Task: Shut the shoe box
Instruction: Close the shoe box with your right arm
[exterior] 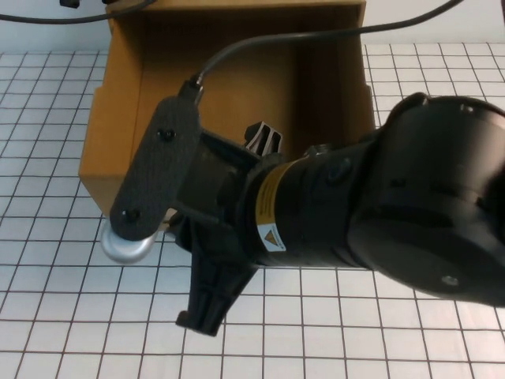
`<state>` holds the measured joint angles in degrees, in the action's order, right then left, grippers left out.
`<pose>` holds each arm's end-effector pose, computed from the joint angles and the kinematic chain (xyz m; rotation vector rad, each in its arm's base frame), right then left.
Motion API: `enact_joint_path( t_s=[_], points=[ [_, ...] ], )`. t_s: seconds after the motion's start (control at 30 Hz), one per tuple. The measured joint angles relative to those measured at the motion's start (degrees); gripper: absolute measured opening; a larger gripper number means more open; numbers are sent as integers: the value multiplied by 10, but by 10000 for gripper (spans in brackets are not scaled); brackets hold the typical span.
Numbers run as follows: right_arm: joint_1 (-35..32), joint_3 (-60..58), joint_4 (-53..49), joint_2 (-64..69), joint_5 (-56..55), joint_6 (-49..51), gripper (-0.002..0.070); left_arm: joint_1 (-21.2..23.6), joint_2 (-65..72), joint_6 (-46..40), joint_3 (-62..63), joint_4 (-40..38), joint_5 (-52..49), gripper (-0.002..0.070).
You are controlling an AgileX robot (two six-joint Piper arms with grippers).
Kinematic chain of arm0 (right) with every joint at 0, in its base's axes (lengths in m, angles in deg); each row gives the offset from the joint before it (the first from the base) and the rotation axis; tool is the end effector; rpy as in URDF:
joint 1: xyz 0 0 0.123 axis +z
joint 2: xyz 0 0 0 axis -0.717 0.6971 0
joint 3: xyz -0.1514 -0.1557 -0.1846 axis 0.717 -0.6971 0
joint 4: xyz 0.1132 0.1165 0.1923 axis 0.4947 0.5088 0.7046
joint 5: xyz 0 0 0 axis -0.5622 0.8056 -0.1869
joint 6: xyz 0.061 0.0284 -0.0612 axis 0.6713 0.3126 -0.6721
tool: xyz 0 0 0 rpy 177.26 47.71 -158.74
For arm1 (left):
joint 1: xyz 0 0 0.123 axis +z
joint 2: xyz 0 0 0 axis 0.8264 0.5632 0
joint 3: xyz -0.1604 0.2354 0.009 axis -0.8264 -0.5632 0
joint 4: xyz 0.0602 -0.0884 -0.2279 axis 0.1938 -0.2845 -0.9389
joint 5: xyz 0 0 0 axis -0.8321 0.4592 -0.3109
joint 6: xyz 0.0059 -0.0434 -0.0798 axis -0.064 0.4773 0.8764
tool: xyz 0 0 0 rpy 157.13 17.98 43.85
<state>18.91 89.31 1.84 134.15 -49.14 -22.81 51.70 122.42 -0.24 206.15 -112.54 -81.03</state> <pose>0.1571 0.3011 0.3724 -1.4028 1.7725 0.2882 0.4407 -0.0935 0.3939 0.2002 2.2855 -1.0285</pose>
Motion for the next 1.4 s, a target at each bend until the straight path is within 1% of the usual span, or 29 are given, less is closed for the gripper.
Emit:
enact_joint_path(
  t_s=[0.1, 0.2, 0.4, 0.63, 0.87, 1.1, 1.4],
  points=[
    [-7, 0, -30, 11, -3, 17, -13, 0, 7, 2, 2, -11, 0, -6],
    [-30, 0, -53, 27, -5, 36, -13, -4, 9, 2, 5, -13, 1, -6],
    [-80, 0, -64, 35, -22, 44, -13, -9, 13, 2, 5, -14, 6, -6],
    [-140, 0, -65, 42, -72, 44, -13, -9, 13, 2, 5, -14, 6, -6],
    [-183, 4, -68, 65, -155, 45, -13, -9, 13, 1, 5, -15, 6, -6],
    [-216, 71, -71, 133, -168, 45, -13, -9, 13, -4, 5, -15, 6, -6],
    [-246, 198, -70, 227, -153, 45, -14, -9, 13, -9, 5, -15, 5, -6]
  ],
)
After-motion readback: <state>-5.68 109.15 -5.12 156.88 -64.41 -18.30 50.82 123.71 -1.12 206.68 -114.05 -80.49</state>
